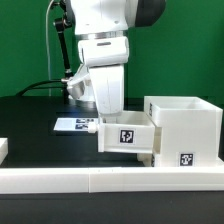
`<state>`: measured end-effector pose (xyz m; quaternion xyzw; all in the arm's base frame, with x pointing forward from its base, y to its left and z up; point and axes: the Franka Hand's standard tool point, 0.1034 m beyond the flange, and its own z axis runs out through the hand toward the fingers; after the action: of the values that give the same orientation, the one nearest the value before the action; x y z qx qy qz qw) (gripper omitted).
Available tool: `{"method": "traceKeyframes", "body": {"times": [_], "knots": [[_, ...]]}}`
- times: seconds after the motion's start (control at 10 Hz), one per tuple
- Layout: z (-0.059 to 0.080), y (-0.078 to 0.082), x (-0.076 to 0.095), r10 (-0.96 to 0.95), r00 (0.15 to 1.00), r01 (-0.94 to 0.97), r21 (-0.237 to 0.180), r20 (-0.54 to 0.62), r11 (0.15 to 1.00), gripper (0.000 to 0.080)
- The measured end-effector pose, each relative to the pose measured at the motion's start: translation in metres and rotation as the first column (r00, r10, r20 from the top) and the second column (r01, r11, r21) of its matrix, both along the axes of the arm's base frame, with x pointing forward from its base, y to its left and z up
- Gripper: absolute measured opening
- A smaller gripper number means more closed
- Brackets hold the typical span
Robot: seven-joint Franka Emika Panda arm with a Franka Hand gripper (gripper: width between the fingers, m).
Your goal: Assemble drawer
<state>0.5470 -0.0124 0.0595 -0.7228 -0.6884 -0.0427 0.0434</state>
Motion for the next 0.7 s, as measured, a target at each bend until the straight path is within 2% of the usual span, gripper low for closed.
{"method": "traceKeyframes", "body": {"times": [0.7], "knots": [[0.0006, -0.0015, -0.0025, 0.005, 0.999, -0.005, -0.001, -0.033, 1.000, 0.0042]]}}
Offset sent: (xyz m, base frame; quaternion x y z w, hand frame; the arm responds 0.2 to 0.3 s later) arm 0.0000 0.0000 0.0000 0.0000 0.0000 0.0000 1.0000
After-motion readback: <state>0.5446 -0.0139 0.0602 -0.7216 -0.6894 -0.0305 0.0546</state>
